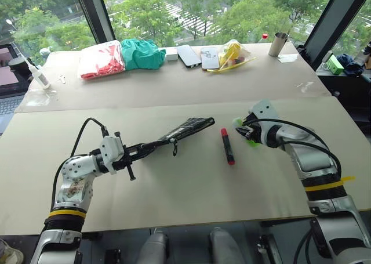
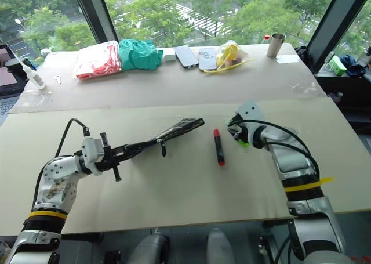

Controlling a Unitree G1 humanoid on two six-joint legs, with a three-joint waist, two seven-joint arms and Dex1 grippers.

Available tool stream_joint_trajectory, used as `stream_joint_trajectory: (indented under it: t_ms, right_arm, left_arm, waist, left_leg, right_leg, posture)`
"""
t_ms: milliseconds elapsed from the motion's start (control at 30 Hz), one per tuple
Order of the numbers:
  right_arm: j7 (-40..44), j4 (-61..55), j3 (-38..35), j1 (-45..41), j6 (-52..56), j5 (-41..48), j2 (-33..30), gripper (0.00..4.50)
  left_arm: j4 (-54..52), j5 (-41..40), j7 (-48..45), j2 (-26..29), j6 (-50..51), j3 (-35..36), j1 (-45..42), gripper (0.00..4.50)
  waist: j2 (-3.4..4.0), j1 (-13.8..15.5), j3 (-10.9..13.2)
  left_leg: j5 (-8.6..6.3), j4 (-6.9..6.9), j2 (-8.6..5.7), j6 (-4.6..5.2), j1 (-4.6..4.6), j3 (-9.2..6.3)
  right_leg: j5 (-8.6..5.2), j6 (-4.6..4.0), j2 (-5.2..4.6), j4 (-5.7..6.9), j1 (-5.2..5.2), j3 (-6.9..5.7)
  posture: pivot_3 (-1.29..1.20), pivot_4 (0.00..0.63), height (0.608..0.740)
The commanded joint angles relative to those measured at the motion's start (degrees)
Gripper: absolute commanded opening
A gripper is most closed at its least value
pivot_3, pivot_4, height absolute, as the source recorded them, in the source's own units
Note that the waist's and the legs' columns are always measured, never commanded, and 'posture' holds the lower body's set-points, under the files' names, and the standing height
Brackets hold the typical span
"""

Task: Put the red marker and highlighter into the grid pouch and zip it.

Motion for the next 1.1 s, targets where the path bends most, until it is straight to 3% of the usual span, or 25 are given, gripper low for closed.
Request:
stream_joint_trajectory:
  t_ms: [33, 100, 200, 633, 733, 967, 1000, 1100]
  right_arm:
    - [0.78, -3.85, -1.44, -1.19, 1.66, 0.6, -1.31, 2.91]
    - [-0.41, -3.12, -1.72, -1.4, 2.38, 0.0, -1.35, 3.68]
    - [-1.31, -1.18, -2.22, -1.77, 2.51, -0.3, -1.41, 4.45]
    - [-2.29, 7.2, -1.85, -1.01, 4.72, -0.54, 1.02, 4.45]
    - [-1.43, 7.25, -2.61, 0.1, 7.89, 0.85, 1.78, 3.7]
    - [-0.94, 6.59, -3.99, 0.19, 10.41, 2.8, 1.54, 1.3]
    - [-0.91, 6.55, -4.0, 0.16, 10.5, 2.82, 1.49, 1.08]
    - [-0.54, 6.45, -4.02, -0.16, 9.51, 2.85, 1.28, 1.04]
  left_arm:
    - [-0.48, -0.96, -0.14, -0.03, -0.97, 1.45, 0.27, 0.0]
    - [-0.35, -0.89, -0.21, -0.02, -1.15, 1.48, 0.42, 0.0]
    - [-0.39, -0.88, -0.26, -0.02, -1.22, 1.49, 0.55, 0.0]
    - [-0.22, -0.7, -0.32, 0.04, -1.5, 1.43, 0.4, 0.0]
    - [-0.25, -0.66, -0.15, 0.1, -1.53, 1.56, 0.3, 0.0]
    - [-0.77, -0.63, 0.01, 0.2, -1.53, 1.71, 0.73, 0.0]
    - [-0.8, -0.59, 0.01, 0.18, -1.52, 1.74, 0.76, 0.0]
    - [-0.98, -0.57, 0.04, 0.13, -1.42, 1.82, 0.68, 0.0]
  waist:
    - [0.0, -0.01, 0.0]
    - [0.0, -0.02, 0.0]
    - [0.0, -0.01, 0.0]
    - [-0.01, -0.05, -0.01]
    - [-0.01, 0.01, -0.01]
    - [-0.03, 0.4, -0.03]
    - [-0.03, 0.41, -0.02]
    - [-0.03, 0.46, -0.02]
  left_leg:
    - [0.0, 0.0, 0.0, 0.0, 0.01, 0.0]
    - [0.0, 0.0, 0.0, 0.0, 0.01, 0.0]
    - [0.0, 0.0, 0.0, 0.0, 0.01, 0.0]
    - [0.0, 0.0, 0.02, 0.0, 0.11, 0.02]
    - [0.0, 0.0, 0.02, 0.0, 0.15, 0.02]
    - [0.0, 0.0, 0.01, 0.0, 0.16, 0.01]
    - [0.0, 0.0, 0.01, 0.0, 0.15, 0.01]
    - [-0.01, 0.0, 0.02, 0.01, 0.15, 0.01]
  right_leg:
    - [0.0, 0.0, 0.0, 0.0, 0.0, 0.0]
    - [0.0, 0.0, 0.0, 0.0, 0.0, 0.0]
    - [0.0, 0.0, 0.0, 0.0, 0.0, 0.0]
    - [0.0, 0.0, 0.01, 0.01, 0.1, 0.01]
    - [0.0, 0.0, 0.01, 0.02, 0.15, 0.0]
    - [0.0, 0.0, 0.0, 0.01, 0.16, 0.0]
    - [0.0, 0.0, 0.0, 0.01, 0.15, 0.0]
    - [0.0, 0.0, 0.0, 0.01, 0.15, -0.01]
  posture:
    - [0.0, 0.15, 0.74]
    - [0.0, 0.15, 0.74]
    - [0.0, 0.15, 0.74]
    - [0.0, 0.15, 0.74]
    - [0.0, 0.15, 0.74]
    - [0.0, 0.15, 0.74]
    - [0.0, 0.15, 0.74]
    - [0.0, 0.15, 0.74]
